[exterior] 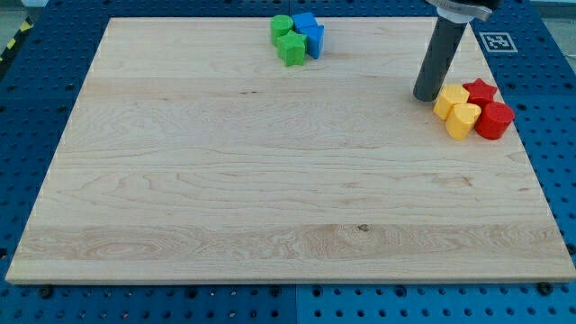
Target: Slightly push the red star into the hexagon
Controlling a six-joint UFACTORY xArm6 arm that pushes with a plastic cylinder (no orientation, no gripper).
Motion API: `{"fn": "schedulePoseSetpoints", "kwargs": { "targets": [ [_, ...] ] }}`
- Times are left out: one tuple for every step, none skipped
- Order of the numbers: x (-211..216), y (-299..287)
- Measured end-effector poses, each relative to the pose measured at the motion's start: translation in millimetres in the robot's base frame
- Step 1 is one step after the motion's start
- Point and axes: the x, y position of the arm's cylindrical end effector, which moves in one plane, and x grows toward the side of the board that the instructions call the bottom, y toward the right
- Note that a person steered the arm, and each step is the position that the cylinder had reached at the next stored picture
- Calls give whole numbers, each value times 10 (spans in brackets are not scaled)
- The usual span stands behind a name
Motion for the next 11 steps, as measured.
{"fn": "schedulePoseSetpoints", "kwargs": {
  "targets": [
    [0,0],
    [-175,0],
    [-638,9],
    [-787,200],
    [-795,944],
    [-478,1155],
    [-306,1155],
    [-239,1233],
    [161,1450],
    [444,1431],
    [464,1144]
  ]
}}
